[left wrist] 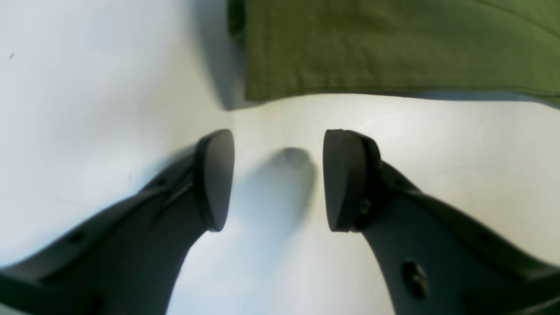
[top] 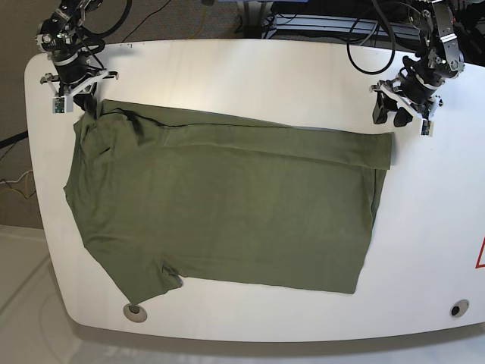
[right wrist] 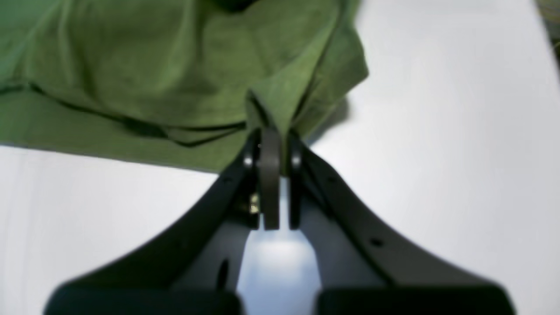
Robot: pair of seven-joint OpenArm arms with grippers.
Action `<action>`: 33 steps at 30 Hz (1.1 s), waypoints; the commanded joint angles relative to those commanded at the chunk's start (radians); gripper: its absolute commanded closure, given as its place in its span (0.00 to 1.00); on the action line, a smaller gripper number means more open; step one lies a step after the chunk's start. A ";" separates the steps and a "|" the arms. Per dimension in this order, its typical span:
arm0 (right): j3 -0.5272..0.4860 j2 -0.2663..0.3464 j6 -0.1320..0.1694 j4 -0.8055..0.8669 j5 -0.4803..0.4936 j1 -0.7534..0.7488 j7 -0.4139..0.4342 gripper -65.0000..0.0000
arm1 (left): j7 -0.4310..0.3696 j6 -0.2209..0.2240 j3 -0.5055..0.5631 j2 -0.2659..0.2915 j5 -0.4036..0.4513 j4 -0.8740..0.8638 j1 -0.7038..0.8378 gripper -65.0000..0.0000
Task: Fold the T-shirt properly
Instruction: 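Open the left gripper and reposition it at the folded edge corner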
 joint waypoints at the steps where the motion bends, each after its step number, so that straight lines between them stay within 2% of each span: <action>1: -0.001 -0.002 0.000 0.000 -0.001 0.002 0.000 1.00 | -0.002 0.000 0.001 -0.002 -0.004 0.000 0.002 0.45; 3: 0.000 -0.014 0.000 0.007 -0.002 0.003 -0.004 1.00 | -0.002 -0.017 -0.008 -0.021 -0.026 0.006 -0.002 0.42; 7: -0.001 -0.010 0.000 -0.009 -0.003 0.016 0.003 1.00 | -0.002 -0.021 -0.010 -0.037 -0.034 0.012 -0.009 0.41; 11: 0.001 0.002 0.000 -0.044 -0.004 0.043 0.020 1.00 | 0.014 -0.023 -0.013 -0.059 -0.048 0.024 -0.026 0.47; 13: 0.002 0.012 0.000 -0.068 -0.003 0.059 0.031 1.00 | 0.021 -0.026 -0.014 -0.070 -0.060 0.031 -0.036 0.55; 15: 0.000 0.028 0.000 -0.081 0.002 0.074 0.030 1.00 | 0.019 -0.035 -0.012 -0.083 -0.080 0.041 -0.044 0.75; 21: -0.004 0.035 0.000 -0.082 0.001 0.086 0.027 1.00 | -0.015 -0.035 -0.010 -0.065 -0.080 0.038 -0.052 0.99; 27: -0.009 0.016 0.000 -0.052 0.006 0.072 0.012 1.00 | -0.041 -0.030 -0.005 -0.024 -0.042 0.025 -0.046 1.00; 33: -0.015 0.013 0.000 -0.048 0.003 0.064 0.016 1.00 | -0.032 -0.032 -0.014 0.003 -0.035 0.018 -0.055 1.00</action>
